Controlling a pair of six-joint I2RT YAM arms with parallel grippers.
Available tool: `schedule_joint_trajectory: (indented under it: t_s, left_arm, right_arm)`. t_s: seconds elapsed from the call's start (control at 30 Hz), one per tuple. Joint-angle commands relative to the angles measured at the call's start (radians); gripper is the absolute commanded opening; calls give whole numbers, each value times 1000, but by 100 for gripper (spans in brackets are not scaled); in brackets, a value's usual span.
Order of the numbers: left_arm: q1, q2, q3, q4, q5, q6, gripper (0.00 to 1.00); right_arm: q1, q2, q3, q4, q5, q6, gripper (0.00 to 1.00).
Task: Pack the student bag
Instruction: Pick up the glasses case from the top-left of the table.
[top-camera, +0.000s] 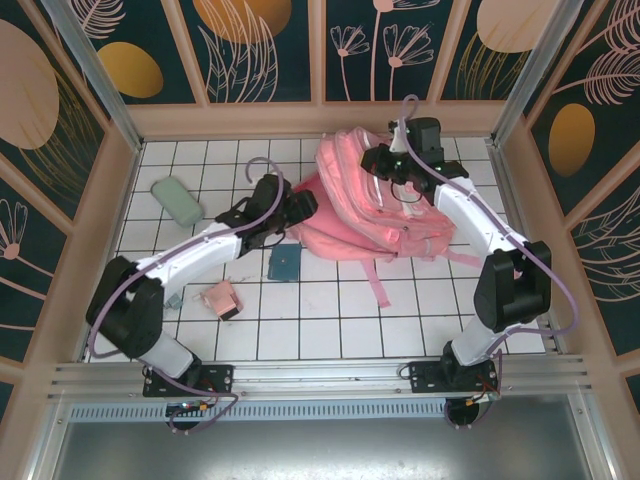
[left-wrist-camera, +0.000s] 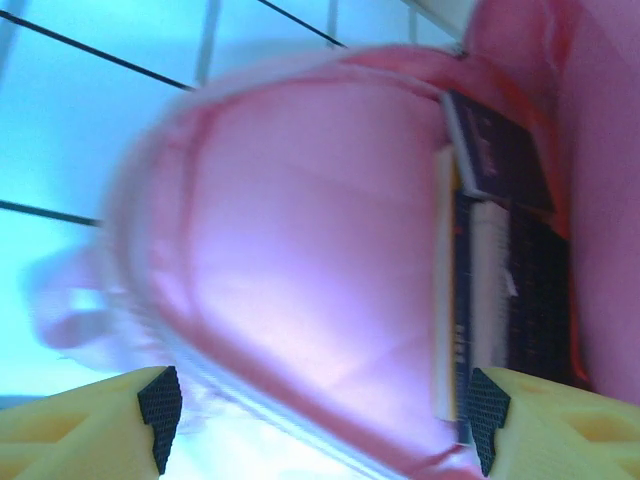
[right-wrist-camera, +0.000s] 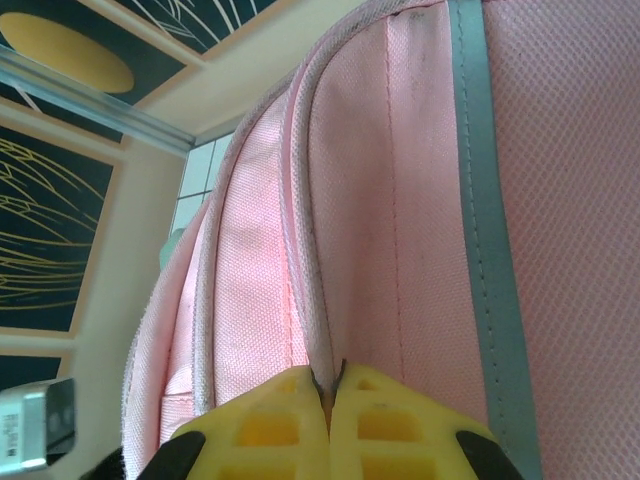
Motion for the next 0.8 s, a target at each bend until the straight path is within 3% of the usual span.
schedule_joint_trajectory:
  t_s: [0.0,0.2,0.37,0.5,0.77]
  left_arm:
    - [53,-62,-62,-125,-105,34,77]
    - [223,-106,-88,-192,-130,45,78]
    - [383,-81,-68,-215,-151,117,86]
    - [505,7,11,-235,-150,194,98]
    - [644,240,192,-250,-103,285,99]
  right_arm:
    - [26,-40,-16,58,0,-4,0]
    - [76,-25,-12,68,3,-10,0]
    - [108,-13,6,66,3,-14,0]
    - [112,-2,24,64,-3,-10,0]
    - [112,12,69,36,0,-25,0]
